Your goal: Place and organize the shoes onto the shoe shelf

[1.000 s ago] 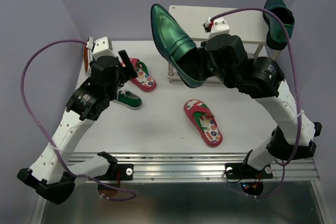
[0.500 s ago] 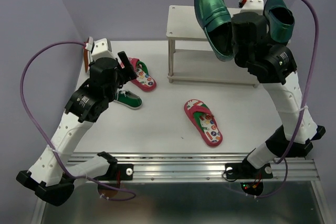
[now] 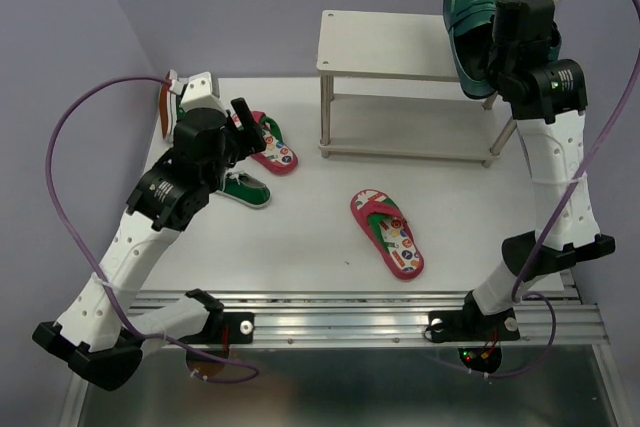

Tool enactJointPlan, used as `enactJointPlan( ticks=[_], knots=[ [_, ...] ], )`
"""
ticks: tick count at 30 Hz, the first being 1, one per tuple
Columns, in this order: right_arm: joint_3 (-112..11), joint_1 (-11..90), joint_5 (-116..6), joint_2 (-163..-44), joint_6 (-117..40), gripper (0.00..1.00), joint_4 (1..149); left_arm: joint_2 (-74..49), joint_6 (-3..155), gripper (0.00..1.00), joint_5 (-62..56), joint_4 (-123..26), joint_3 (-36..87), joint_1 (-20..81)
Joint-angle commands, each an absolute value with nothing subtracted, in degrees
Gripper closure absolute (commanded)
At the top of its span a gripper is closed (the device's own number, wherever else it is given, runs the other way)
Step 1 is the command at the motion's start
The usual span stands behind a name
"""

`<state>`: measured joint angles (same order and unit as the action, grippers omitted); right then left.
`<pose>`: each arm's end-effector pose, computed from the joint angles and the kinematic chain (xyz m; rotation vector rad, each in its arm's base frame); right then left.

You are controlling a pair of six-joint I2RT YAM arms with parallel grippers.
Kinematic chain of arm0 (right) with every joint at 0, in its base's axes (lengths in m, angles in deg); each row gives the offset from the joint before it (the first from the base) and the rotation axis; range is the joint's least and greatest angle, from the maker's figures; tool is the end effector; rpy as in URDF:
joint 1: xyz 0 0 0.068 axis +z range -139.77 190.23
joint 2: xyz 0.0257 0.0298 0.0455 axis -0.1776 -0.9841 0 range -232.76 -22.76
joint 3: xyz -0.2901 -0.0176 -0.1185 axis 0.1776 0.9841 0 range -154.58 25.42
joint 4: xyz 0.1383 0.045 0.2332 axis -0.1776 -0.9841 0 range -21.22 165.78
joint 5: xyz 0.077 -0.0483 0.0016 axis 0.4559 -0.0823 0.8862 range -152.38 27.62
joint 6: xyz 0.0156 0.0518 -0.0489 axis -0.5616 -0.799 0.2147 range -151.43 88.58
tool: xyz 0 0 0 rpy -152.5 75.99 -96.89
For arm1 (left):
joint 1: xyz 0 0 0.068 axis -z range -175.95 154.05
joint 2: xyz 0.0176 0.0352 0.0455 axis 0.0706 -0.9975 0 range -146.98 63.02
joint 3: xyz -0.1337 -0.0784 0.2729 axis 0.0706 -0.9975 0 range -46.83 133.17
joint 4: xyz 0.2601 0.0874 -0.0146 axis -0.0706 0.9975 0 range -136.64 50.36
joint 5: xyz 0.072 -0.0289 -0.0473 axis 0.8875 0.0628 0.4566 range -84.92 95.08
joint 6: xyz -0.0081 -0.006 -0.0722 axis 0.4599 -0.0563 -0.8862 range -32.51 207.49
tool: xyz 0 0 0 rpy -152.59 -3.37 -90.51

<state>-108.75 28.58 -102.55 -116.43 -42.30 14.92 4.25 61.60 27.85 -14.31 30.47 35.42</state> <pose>0.3071 0.0607 0.5912 0.3385 1.8207 -0.3200 0.1949 -0.0914 0.4836 -0.1961 1.7960 -0.3551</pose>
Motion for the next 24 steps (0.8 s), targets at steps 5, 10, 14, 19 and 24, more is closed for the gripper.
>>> enactJointPlan(
  ticks=[5, 10, 14, 19, 24],
  knots=[
    [-110.02, 22.98, -97.63, -114.87, -44.87, 0.99, 24.63, 3.34, 62.45, 0.17, 26.44, -18.08, 29.11, 35.16],
    [-110.11, 19.73, -94.82, -115.14, -44.52, 0.99, 24.89, 3.34, 62.36, 0.17, 26.35, -18.43, 28.76, 35.25],
    [-109.23, 17.88, -92.36, -115.66, -44.96, 0.99, 24.89, 2.9, 62.36, 0.17, 26.44, -18.43, 28.84, 35.16],
    [-106.68, 15.59, -89.37, -115.49, -46.01, 0.99, 25.94, 2.29, 62.27, 0.17, 26.44, -18.61, 28.93, 35.16],
    [-105.45, 13.74, -87.44, -115.66, -46.19, 0.99, 26.56, 1.67, 61.92, 0.17, 26.27, -18.78, 29.2, 35.16]
  ],
)
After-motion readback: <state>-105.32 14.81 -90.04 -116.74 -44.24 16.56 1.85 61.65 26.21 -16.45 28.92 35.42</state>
